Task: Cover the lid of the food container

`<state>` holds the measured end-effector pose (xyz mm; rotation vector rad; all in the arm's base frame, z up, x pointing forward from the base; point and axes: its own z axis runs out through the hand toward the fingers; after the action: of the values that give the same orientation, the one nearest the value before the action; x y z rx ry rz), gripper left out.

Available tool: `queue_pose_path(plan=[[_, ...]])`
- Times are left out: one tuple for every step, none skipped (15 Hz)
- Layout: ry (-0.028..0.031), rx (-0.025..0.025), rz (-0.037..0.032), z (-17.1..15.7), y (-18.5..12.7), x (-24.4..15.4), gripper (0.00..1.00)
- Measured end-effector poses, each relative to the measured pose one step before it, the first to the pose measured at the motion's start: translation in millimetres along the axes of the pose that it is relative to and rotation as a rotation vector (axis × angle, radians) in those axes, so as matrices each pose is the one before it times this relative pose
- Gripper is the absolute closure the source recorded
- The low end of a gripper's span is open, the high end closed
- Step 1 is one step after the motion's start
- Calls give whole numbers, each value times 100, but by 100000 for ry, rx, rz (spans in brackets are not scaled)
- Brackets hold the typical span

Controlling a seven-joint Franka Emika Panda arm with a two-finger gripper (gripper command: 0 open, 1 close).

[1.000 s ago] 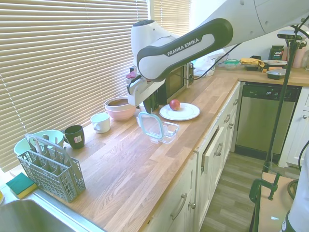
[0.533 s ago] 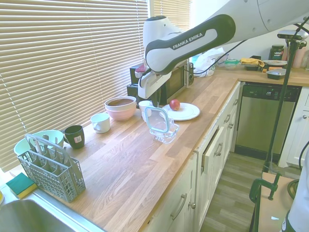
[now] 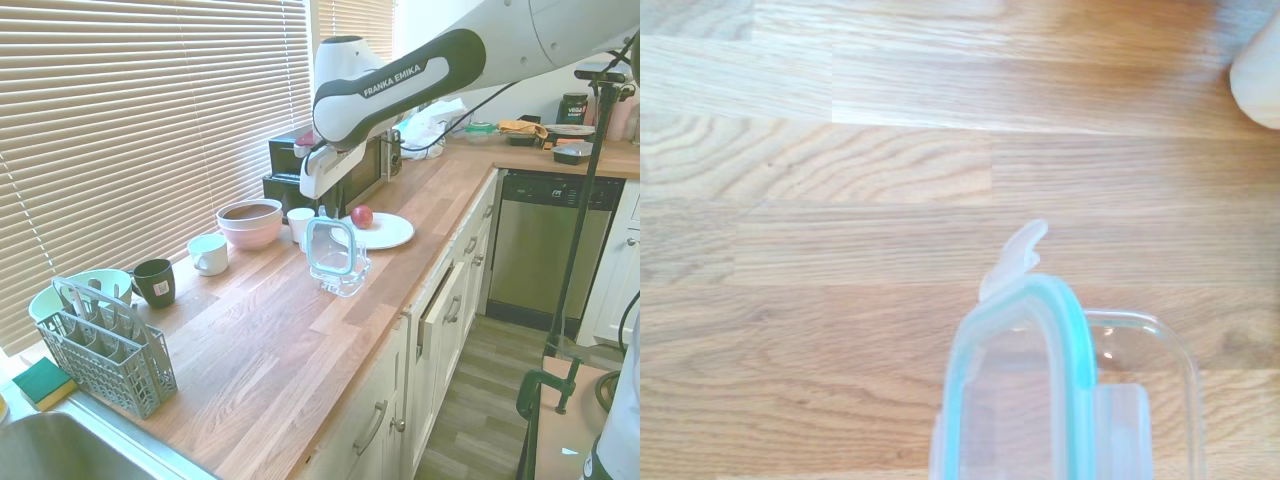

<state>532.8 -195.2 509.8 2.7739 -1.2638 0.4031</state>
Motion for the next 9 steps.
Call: queue_pose_path(plan=[[-795,261,239,477,467,531,100],[-484,99,37,441,345,591,100],[-429,200,135,375,282,543,100],[-470,466,86,303,355,591,100],[-368,566,105,243,363,599,100],[-358,324,138,319,436,638,100],[-457,209,245,386,495,593,100],[-506,72,-34,422,378,467,100],[-578,75,82,441,274,346,100]])
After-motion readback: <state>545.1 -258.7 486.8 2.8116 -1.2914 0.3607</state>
